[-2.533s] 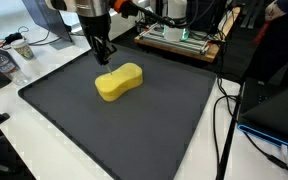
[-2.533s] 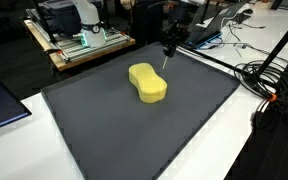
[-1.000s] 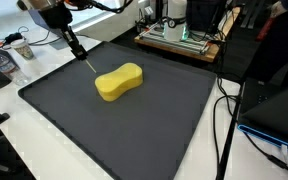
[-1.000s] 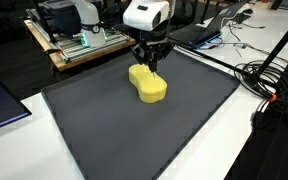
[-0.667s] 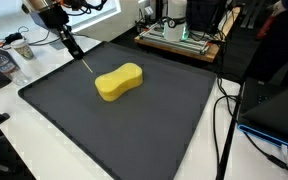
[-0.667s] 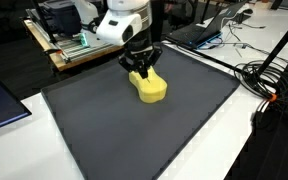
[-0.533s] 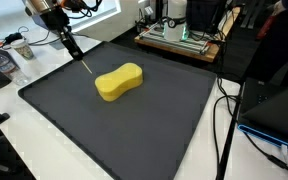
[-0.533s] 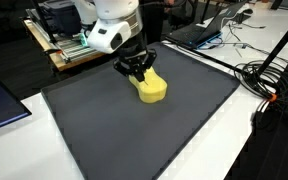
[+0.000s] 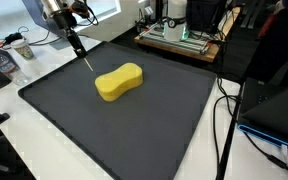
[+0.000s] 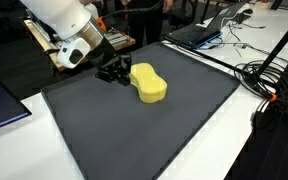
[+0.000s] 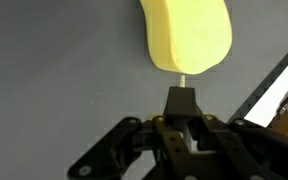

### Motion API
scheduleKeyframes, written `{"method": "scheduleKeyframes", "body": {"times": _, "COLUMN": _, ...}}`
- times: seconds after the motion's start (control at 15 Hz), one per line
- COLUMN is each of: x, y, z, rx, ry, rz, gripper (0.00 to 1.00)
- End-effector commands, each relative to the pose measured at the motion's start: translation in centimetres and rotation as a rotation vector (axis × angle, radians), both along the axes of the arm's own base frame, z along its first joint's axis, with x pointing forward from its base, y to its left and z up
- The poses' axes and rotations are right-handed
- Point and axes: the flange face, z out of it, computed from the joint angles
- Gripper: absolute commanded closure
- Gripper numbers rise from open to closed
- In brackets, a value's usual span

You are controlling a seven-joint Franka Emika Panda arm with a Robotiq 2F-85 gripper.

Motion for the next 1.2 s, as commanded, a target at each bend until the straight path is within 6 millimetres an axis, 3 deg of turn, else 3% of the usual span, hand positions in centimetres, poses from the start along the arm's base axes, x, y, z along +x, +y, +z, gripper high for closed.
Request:
{"method": "scheduleKeyframes", "body": {"times": 0.0, "x": -4.3, "y": -1.0, "z": 0.1, "rx": 0.076, "ry": -0.08, "rz": -0.005, "gripper": 0.96}}
{"method": "scheduleKeyframes", "body": {"times": 0.73, "x": -16.1, "y": -0.9, "z": 0.6, "rx": 0.104, "ry": -0.219, "rz": 0.0, "gripper": 0.96}}
{"method": "scheduleKeyframes", "body": {"times": 1.13, "x": -21.4, "y": 2.2, "z": 2.3, "rx": 0.035, "ry": -0.223, "rz": -0.017, "gripper": 0.96}}
